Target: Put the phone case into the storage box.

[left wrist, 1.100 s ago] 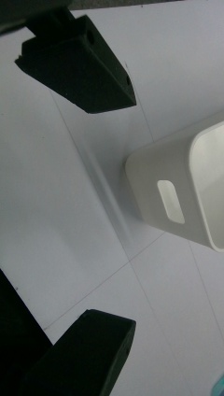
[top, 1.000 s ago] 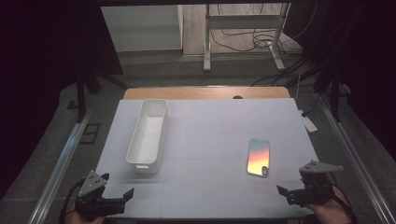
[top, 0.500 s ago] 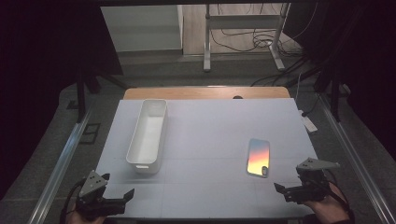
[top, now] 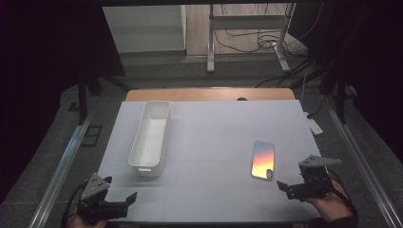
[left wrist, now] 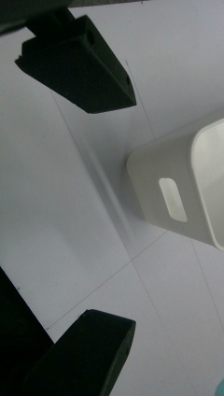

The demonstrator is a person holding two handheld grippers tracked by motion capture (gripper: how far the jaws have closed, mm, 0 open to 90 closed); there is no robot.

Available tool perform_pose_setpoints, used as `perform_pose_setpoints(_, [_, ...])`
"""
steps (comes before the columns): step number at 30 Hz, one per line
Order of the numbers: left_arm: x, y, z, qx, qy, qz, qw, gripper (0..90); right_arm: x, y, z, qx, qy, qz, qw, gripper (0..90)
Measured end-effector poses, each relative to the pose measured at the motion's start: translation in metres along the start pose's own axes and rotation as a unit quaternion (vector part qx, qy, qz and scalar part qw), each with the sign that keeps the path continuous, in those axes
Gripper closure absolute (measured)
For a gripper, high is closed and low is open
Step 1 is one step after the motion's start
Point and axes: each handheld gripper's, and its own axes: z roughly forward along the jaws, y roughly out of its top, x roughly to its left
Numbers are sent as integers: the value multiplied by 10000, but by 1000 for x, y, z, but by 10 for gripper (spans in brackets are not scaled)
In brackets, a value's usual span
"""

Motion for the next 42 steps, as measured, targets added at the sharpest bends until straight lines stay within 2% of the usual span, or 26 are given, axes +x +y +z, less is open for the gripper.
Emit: perform_pose_setpoints(42, [0, 0, 0, 5, -3, -20, 10000, 3, -6, 26, 28, 192, 67, -167, 9997, 0])
